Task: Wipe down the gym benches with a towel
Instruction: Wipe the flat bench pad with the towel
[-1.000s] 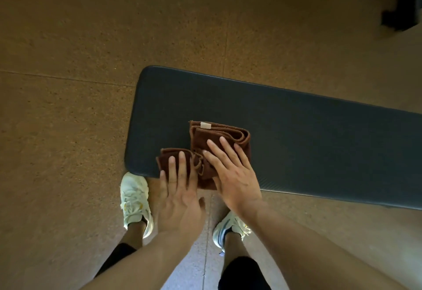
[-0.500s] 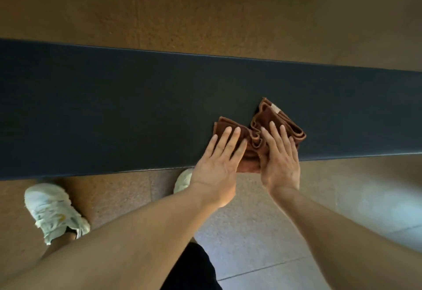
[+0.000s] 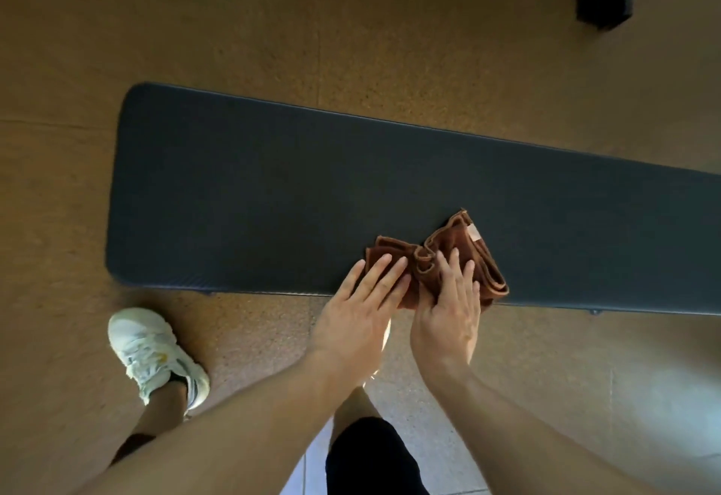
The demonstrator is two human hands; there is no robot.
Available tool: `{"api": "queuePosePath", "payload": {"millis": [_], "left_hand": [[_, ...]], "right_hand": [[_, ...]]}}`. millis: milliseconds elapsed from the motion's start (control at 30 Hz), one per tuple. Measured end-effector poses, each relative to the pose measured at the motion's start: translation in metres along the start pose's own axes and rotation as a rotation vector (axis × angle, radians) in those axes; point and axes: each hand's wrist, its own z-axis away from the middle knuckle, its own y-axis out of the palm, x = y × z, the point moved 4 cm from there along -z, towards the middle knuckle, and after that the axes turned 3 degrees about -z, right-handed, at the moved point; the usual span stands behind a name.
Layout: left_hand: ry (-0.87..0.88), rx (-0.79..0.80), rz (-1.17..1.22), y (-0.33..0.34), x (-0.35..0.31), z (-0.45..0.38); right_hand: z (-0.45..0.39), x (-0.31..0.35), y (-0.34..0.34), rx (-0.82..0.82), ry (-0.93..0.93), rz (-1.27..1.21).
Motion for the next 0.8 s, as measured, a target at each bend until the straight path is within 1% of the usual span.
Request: {"api": "queuePosePath", "payload": {"millis": [100,233,333,400,433,467,500,533,567,600,633,667,700,733,767,800], "left_hand": [[-0.114,-0.034,0.004,0.013,0.053,0.046],[-0.279,-0.155,0.11,0.017,0.128,0.11],[-0.43,-0.121,0.245,0.025,0.178,0.15],[-0.538,-0.13,0.404,0.032,0.207,0.18],[-0.588,-0.134,0.514,0.031,0.219,0.195],[-0.643,-0.138,0.634,0.027,0.231,0.211],[-0.693,-0.134,0.744,0.021,0.242,0.228],[-0.742,-0.12,0.826,0.014,0.252,0.245],[-0.799,-0.095,0.904,0.008,0.262,0.262],[-0.846,-0.085,0.993,0.0,0.271,0.28],[-0.888,-0.122,1.095,-0.011,0.28,0.296],[-0.925,-0.172,1.204,-0.026,0.288,0.311],[-0.967,-0.214,1.317,-0.044,0.293,0.325],[-1.011,-0.255,1.456,-0.067,0.295,0.34],[-1.046,-0.285,1.65,-0.093,0.293,0.354],[-1.051,-0.279,1.89,-0.118,0.289,0.366]], "right_hand": [[0.021,0.065,0.039,0.096,-0.1,-0.031],[0.043,0.165,0.088,0.241,-0.305,-0.042],[0.061,0.236,0.12,0.369,-0.505,0.005],[0.075,0.278,0.143,0.485,-0.632,0.042],[0.083,0.298,0.155,0.567,-0.66,0.067],[0.093,0.313,0.165,0.669,-0.64,0.078],[0.104,0.328,0.171,0.784,-0.572,0.052],[0.116,0.341,0.17,0.888,-0.449,-0.033],[0.132,0.353,0.163,0.952,-0.301,-0.151],[0.148,0.366,0.152,0.96,-0.177,-0.27],[0.163,0.379,0.137,0.931,-0.1,-0.373],[0.179,0.391,0.12,0.892,-0.063,-0.438],[0.195,0.403,0.101,0.863,-0.061,-0.473],[0.211,0.414,0.082,0.845,-0.099,-0.474],[0.226,0.425,0.061,0.825,-0.17,-0.443],[0.239,0.433,0.042,0.793,-0.261,-0.394]]}}
